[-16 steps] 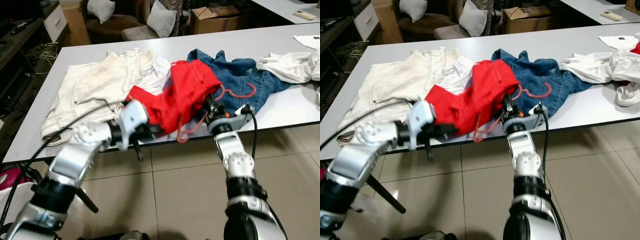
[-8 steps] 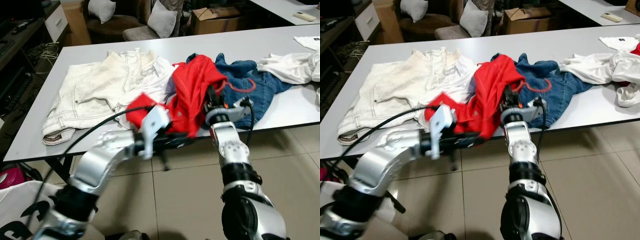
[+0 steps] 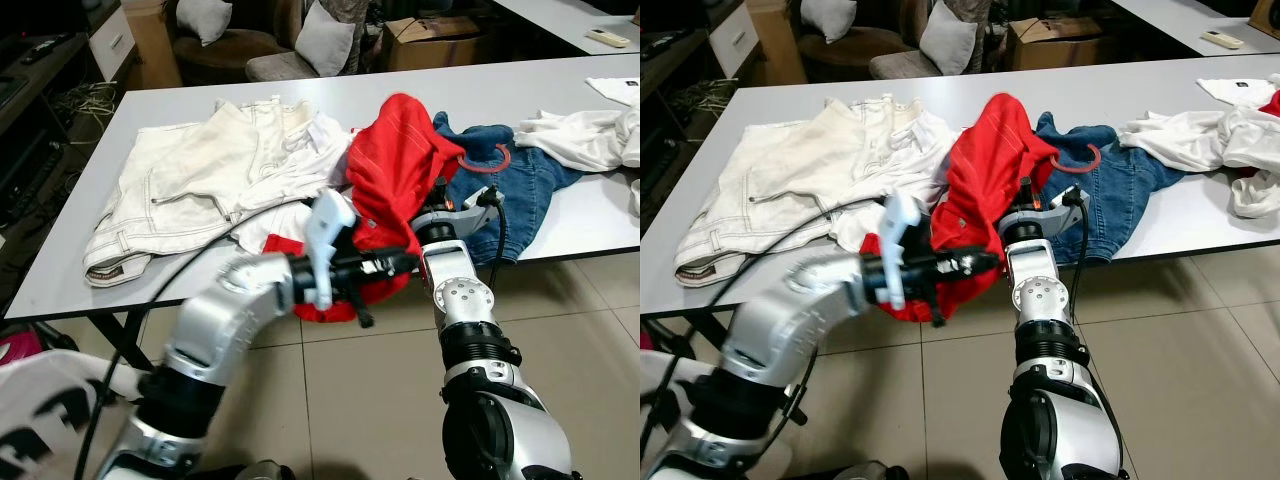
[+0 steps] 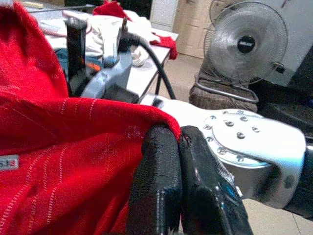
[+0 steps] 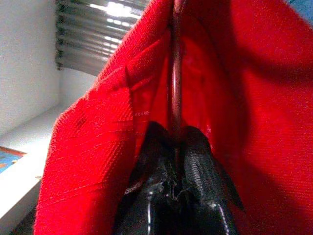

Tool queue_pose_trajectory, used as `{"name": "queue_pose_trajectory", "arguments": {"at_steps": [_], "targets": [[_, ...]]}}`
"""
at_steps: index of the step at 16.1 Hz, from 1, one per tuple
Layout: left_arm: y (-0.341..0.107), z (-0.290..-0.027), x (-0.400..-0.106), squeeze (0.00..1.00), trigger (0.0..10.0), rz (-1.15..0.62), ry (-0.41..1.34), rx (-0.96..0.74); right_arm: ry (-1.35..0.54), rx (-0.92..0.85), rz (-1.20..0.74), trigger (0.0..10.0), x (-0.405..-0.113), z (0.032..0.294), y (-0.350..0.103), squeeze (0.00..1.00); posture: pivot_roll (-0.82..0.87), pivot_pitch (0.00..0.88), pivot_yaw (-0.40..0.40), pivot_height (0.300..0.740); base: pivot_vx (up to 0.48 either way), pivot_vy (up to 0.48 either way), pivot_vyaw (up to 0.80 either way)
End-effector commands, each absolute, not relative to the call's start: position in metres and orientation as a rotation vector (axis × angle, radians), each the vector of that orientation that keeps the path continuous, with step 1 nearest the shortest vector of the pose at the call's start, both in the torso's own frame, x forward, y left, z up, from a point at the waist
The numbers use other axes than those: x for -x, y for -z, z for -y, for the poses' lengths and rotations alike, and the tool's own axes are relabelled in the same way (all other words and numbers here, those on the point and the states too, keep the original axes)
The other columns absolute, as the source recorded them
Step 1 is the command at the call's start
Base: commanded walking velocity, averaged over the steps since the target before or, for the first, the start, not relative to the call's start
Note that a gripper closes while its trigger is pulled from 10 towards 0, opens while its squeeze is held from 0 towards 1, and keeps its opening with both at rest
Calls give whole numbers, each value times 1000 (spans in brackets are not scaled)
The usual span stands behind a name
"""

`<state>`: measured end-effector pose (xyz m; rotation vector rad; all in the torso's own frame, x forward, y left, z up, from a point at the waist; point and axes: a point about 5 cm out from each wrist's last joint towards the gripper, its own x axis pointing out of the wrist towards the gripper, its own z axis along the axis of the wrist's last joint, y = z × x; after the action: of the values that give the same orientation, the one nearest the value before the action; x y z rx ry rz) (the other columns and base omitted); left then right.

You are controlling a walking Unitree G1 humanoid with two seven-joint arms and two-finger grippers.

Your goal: Hang hanger

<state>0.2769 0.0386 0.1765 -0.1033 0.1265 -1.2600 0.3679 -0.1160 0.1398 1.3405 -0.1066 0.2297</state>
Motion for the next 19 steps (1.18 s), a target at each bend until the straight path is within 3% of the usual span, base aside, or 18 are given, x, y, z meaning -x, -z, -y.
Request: {"name": "queue_pose_trajectory", "arguments": {"at_steps": [1,4,6,19], "targets": [[-179,-38,-279,1000,10000,-118,1233,108,-353,-1420,147,10000,-373,80,-169,0,-45,0,38,740,0,0,0],[-182,-38,-279,1000,10000,-126,1239,112,-320,-1429,138,10000,-375,84,-167,0,-43,0,37,740,0,0,0],[-180,-41,-277,1000,10000,-147,1257,92,-279,-1334,101,10000,-377,86,-163,0,-45,0,41,740,0,0,0],[-174,-48,-270,1000,10000,-187,1310,13,-275,-1305,58,10000,-381,89,-162,0,-50,0,46,740,0,0,0]]}}
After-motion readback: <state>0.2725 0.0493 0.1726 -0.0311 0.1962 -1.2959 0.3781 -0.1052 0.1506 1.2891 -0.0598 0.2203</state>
